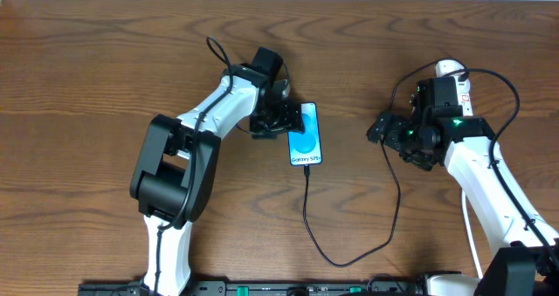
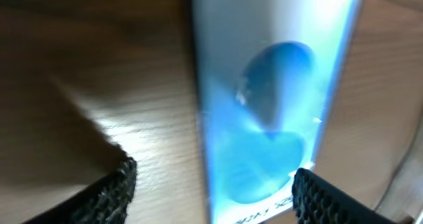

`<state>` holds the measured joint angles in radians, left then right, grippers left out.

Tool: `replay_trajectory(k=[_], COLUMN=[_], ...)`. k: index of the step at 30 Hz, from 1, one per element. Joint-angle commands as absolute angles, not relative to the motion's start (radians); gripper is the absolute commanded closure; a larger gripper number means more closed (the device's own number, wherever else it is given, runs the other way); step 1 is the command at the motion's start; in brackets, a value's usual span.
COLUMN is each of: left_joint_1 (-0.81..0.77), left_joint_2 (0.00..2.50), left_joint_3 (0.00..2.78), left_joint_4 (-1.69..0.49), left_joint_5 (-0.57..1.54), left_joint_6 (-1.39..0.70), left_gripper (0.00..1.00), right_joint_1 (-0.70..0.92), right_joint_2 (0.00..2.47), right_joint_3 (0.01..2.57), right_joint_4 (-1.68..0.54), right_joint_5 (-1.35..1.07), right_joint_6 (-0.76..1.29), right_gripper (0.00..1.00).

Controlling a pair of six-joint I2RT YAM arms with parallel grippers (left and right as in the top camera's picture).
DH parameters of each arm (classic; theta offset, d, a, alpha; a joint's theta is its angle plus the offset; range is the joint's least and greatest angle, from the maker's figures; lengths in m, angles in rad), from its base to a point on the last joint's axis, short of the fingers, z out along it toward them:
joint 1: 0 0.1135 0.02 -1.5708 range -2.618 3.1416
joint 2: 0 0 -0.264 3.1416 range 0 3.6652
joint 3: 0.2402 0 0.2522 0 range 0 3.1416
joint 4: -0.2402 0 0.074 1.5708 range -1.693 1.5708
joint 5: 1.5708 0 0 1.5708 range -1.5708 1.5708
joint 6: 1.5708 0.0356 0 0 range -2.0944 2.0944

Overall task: Plug charger to phone and switch on socket
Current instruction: 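Open the left gripper, lift away, and move right gripper to power strip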

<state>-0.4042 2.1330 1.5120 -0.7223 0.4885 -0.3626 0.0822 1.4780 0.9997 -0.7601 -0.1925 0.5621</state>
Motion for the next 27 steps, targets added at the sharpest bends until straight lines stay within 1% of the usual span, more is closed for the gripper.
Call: replay_trajectory(k=[1, 5, 10, 11, 15, 17, 20, 22, 27], left_joint_1=[-0.362, -0.321, -0.281, -0.272, -0.265, -0.265, -0.265, -0.265, -0.265], left_joint_2=[2.109, 2.018, 1.86, 1.822, 1.776, 1.773, 1.774, 1.775, 1.775], left_joint_3=[1.561, 1.621, 1.624, 1.624, 1.624, 1.624, 1.623, 1.623, 1.623], left_joint_4=[-0.789, -0.862, -0.881, -0.881, -0.881, -0.881, -0.881, -0.881, -0.881], left_joint_5=[0.301, 0.191, 0.076, 0.064, 0.062, 0.062, 0.062, 0.062, 0.062], left_joint_6=[-0.353, -0.353, -0.354, -0.353, -0.353, -0.353, -0.353, -0.353, -0.353], left_gripper=[0.2, 0.19, 0.19, 0.02, 0.02, 0.02, 0.02, 0.02, 0.02], right_joint_1=[0.073, 0.049, -0.005, -0.029, -0.101, -0.149, -0.197, -0.235, -0.318], right_joint_2=[1.464, 1.465, 1.473, 1.483, 1.562, 1.668, 1.768, 1.824, 1.893], right_joint_3=[1.025, 1.108, 1.269, 1.314, 1.45, 1.603, 1.739, 1.789, 1.79], right_joint_4=[-0.783, -0.846, -0.961, -0.982, -1.063, -1.181, -1.254, -1.256, -1.242], right_joint_5=[-0.178, -0.178, -0.123, -0.095, -0.078, -0.077, -0.056, -0.002, 0.131], right_joint_6=[0.523, 0.469, 0.435, 0.435, 0.407, 0.353, 0.34, 0.355, 0.466], right_gripper=[0.01, 0.01, 0.01, 0.01, 0.01, 0.01, 0.01, 0.01, 0.01])
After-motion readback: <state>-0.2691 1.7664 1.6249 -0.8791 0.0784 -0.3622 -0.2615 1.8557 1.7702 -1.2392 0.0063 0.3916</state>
